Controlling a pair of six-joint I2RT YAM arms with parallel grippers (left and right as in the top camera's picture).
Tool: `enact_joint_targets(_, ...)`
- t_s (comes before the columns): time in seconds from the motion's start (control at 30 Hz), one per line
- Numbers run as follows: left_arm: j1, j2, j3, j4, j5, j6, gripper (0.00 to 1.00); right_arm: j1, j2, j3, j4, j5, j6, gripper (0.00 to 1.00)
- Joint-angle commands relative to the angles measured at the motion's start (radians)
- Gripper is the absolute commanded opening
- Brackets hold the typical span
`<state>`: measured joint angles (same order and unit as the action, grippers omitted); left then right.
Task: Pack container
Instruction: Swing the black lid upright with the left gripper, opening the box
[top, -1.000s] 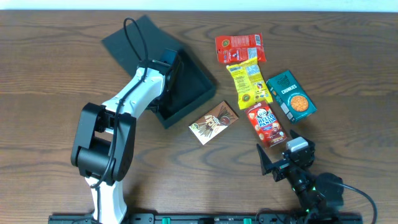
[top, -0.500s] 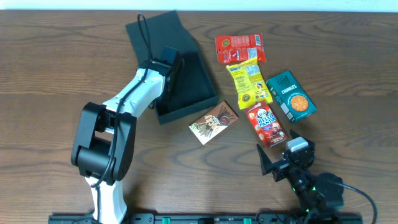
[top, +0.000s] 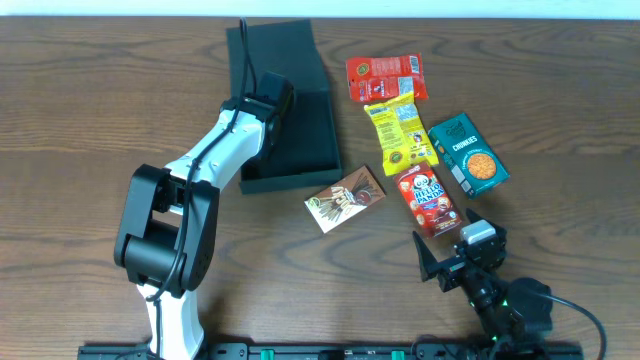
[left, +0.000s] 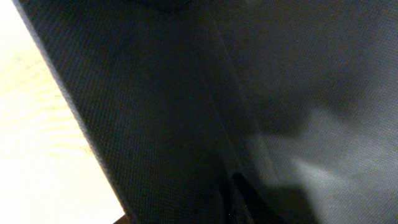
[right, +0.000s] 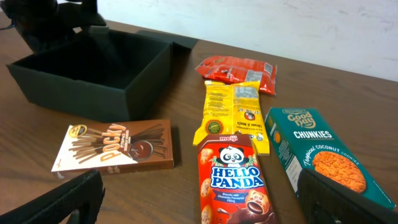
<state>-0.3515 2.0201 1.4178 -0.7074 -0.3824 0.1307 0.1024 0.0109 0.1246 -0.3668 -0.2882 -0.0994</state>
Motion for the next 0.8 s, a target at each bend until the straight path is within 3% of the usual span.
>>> enact_joint_targets(0.0,-0.004,0.016,-0.009,0.006,-0.048,0.124,0.29,0.019,-0.006,-0.014,-0.003,-0.004,-0.014,0.99)
enact_joint_targets(0.23,-0.004,0.016,-0.009,0.016,-0.047,0.147,0.31,0.019,-0.006,-0.014,-0.003,-0.004,-0.014,0.99)
enact_joint_targets(0.33,-0.004,0.016,-0.009,0.018,-0.047,0.069,0.55,0.019,-0.006,-0.014,-0.003,-0.004,-0.014,0.99)
enact_joint_targets(0.5,-0.002,0.016,-0.008,-0.001,-0.033,-0.142,0.65,0.019,-0.006,-0.014,-0.003,-0.004,-0.014,0.99)
enact_joint_targets(0.6,-0.002,0.016,-0.008,-0.028,0.038,-0.204,0.65,0.019,-0.006,-0.014,-0.003,-0.004,-0.014,0.99)
enact_joint_targets(0.77,-0.002,0.016,-0.008,-0.073,0.181,-0.278,0.48,0.019,-0.006,-0.014,-0.003,-0.004,-0.014,0.99)
